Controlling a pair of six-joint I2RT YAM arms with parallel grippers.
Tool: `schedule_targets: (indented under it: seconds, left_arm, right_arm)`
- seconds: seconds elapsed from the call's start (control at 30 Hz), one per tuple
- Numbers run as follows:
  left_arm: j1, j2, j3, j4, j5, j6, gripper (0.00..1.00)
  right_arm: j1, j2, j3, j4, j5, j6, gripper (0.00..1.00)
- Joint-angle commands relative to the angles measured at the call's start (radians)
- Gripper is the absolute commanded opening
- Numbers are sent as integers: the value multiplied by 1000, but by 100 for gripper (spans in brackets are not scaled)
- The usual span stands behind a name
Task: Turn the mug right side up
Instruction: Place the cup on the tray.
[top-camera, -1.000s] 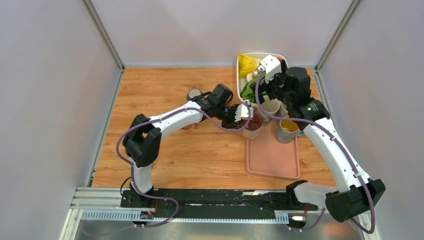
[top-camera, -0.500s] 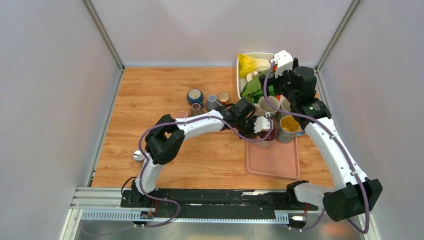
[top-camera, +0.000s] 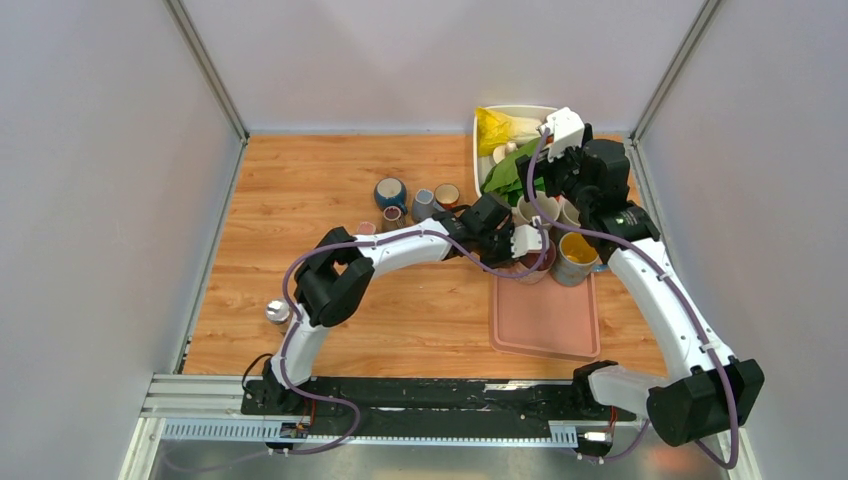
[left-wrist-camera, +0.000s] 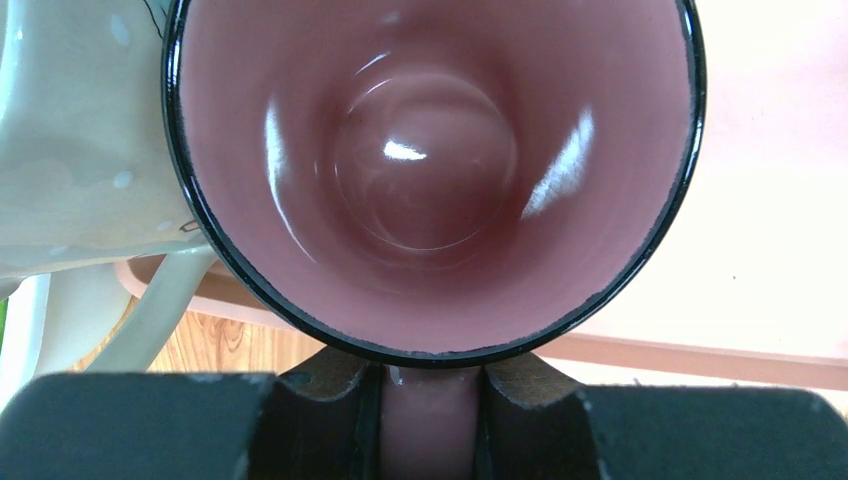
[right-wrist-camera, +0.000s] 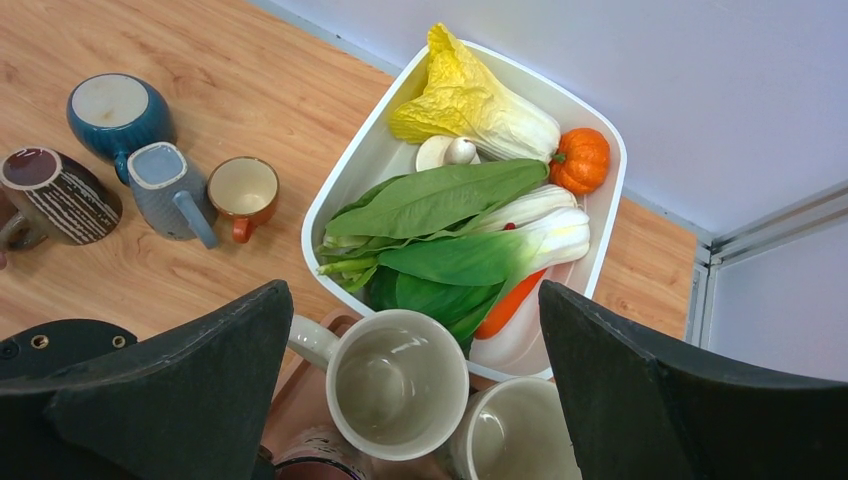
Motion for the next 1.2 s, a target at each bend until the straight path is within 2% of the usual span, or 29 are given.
schedule_targets:
  seconds: [0.0, 0.03, 0.1, 0.37, 0.73, 0.97, 1.17]
  left_arm:
    - [0, -4, 58, 117, -41, -43, 13]
    - [-1, -3, 59, 121, -58, -47, 21]
    - [0, -5, 64, 118, -77, -56, 31]
    - [0, -30, 76, 84, -109, -82, 43]
    - [0, -121, -4, 36, -119, -56, 46]
    - [1, -343, -205, 24, -143, -25, 47]
    - [44, -518, -337, -8, -131, -62, 48]
  right_arm:
    - [1, -30, 2, 41, -17, 18, 100]
    - [0, -31, 4, 40, -15, 22, 100]
    - [-1, -33, 4, 41, -9, 26, 100]
    - [-5, -26, -8, 42, -3, 34, 100]
    - [-10, -17, 1, 48, -20, 31, 100]
    - [-10, -40, -22, 48, -42, 34, 100]
    - [-9, -75, -59, 5, -144, -52, 100]
